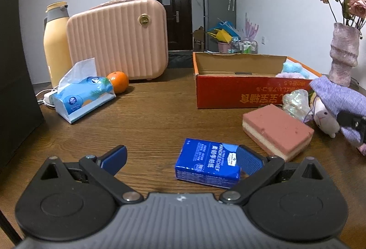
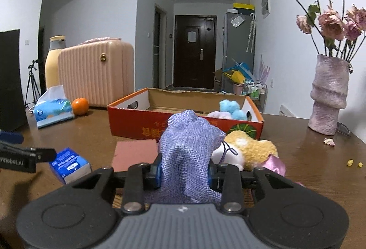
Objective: Organize soft objects
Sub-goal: 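Lift the lilac pouch with the right gripper while the left grasps the blue tissue pack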
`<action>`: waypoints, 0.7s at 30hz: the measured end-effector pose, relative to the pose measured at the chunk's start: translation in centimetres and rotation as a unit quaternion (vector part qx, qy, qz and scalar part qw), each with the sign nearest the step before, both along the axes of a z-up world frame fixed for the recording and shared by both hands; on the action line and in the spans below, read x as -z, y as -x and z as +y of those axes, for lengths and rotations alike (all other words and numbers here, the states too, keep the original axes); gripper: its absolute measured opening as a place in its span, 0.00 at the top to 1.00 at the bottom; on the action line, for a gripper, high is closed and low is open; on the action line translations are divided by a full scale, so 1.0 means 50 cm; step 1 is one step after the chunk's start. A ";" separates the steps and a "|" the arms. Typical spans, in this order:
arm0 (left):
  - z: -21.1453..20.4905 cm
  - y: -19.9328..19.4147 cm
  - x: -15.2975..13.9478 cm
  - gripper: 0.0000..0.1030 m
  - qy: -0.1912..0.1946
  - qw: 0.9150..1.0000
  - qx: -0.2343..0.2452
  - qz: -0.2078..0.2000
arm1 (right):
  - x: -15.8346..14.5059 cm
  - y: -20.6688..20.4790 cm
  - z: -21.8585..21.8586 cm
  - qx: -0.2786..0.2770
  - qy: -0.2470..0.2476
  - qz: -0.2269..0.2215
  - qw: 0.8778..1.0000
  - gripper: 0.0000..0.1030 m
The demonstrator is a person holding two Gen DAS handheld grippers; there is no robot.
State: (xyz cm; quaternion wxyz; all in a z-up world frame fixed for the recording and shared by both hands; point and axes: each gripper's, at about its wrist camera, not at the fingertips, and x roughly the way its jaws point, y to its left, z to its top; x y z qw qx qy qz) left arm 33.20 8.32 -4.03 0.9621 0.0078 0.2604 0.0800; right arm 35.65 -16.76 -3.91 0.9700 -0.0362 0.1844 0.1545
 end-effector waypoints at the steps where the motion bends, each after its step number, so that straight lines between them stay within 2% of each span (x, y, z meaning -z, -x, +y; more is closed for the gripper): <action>1: -0.002 -0.001 0.001 0.00 0.000 1.000 0.004 0.001 | 0.000 0.000 -0.003 0.002 -0.001 -0.001 1.000 0.69; 12: -0.027 -0.026 0.022 0.00 -0.010 0.999 0.042 0.027 | -0.007 -0.003 -0.040 0.024 -0.012 -0.009 1.000 0.69; 21: -0.027 -0.083 0.051 0.00 -0.005 0.996 0.054 0.072 | -0.004 -0.008 -0.045 0.029 -0.014 -0.008 0.999 0.69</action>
